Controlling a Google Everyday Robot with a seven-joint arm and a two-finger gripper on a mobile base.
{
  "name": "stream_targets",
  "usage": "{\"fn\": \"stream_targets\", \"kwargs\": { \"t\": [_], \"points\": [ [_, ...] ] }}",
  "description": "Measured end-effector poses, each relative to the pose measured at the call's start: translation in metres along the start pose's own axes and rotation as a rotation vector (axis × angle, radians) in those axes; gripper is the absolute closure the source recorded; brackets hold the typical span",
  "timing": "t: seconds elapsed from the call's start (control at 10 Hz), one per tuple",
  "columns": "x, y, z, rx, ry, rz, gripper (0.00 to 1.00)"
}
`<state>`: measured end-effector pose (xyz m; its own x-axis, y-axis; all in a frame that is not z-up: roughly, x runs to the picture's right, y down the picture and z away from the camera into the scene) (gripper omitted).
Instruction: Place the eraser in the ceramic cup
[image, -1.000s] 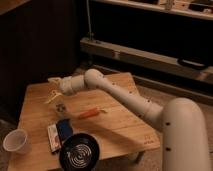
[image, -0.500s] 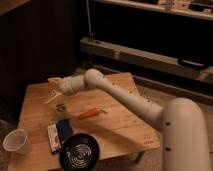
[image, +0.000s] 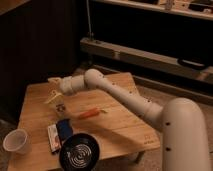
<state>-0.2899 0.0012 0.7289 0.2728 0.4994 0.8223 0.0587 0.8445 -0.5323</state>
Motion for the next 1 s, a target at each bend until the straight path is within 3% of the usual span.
{"fn": "stream_targets", "kwargs": {
  "t": [0.1, 0.3, 0.5, 0.6, 0.7, 0.8, 0.9, 1.0],
  "points": [
    [0.0, 0.0, -0.001, -0.011, 0.01, -0.015, 0.2],
    [-0.014, -0.001, -0.008, -0.061, 0.031, -0.137, 0.2],
    [-0.05, 0.005, -0.022, -0.166, 0.048, -0.413, 0.2],
    [-0.06, 0.012, -0.023, -0.228, 0.054, -0.507, 0.2],
    [-0.073, 0.022, -0.018, -0.324, 0.069, -0.622, 0.2],
    [-0.075, 0.028, -0.016, -0.403, 0.105, -0.68, 0.2],
    [-0.073, 0.031, -0.015, -0.446, 0.147, -0.695, 0.2],
    [-0.063, 0.036, -0.011, -0.5, 0.259, -0.677, 0.2]
  ]
}}
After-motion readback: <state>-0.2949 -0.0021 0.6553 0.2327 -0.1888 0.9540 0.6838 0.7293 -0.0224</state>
